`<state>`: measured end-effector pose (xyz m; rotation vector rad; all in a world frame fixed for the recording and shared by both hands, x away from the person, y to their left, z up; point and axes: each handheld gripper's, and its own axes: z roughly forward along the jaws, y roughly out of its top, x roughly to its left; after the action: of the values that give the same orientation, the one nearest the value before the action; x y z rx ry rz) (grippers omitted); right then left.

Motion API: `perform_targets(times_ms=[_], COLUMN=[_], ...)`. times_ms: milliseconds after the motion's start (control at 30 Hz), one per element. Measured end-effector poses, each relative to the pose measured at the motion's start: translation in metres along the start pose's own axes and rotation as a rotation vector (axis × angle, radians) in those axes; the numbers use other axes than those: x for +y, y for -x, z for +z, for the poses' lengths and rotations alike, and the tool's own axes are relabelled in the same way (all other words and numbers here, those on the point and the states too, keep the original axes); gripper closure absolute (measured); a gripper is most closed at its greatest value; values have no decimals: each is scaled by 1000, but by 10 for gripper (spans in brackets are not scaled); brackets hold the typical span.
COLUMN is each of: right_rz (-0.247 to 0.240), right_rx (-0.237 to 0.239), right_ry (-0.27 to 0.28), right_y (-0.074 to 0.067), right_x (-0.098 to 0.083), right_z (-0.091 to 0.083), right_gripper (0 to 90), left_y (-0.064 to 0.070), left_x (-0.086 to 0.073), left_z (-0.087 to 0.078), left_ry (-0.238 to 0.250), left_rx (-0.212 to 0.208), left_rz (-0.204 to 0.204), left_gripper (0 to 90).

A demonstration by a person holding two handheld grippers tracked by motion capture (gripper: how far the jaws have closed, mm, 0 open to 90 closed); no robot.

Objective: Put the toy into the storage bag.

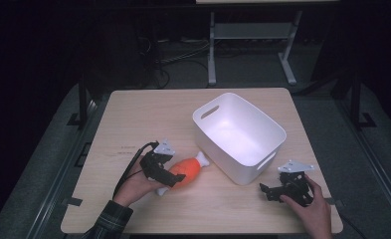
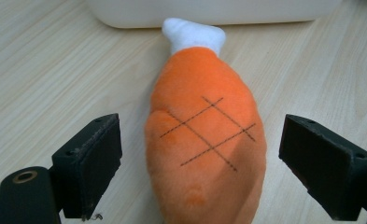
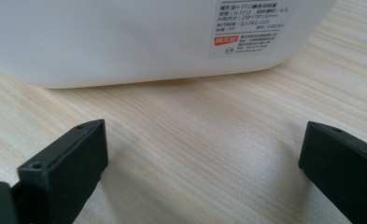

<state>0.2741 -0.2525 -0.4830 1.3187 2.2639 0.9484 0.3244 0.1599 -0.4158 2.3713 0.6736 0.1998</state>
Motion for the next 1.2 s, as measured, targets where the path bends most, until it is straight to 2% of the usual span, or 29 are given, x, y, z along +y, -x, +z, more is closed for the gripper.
perform_targets(times_ms=[233,433,800,1067,1200], right_rz=[1,0,0,0,0], right_rx=[0,0,0,0,0], right_ry=[0,0,0,0,0], right_y=[0,0,0,0,0], right_x=[0,0,0,0,0], right_z=[0,0,0,0,0], right_gripper=[7,7,7,7,7], left_y=[7,8,5,1,0], left_x=[3,2,-3,-5,-5], left_z=[12,20,40,46,46], left_ry=[-8,-6,-52,-75,-85], left_rx=[10,12,16,26,18], left_rz=[50,53,62,63,52], left_gripper=[123,123,123,125,129])
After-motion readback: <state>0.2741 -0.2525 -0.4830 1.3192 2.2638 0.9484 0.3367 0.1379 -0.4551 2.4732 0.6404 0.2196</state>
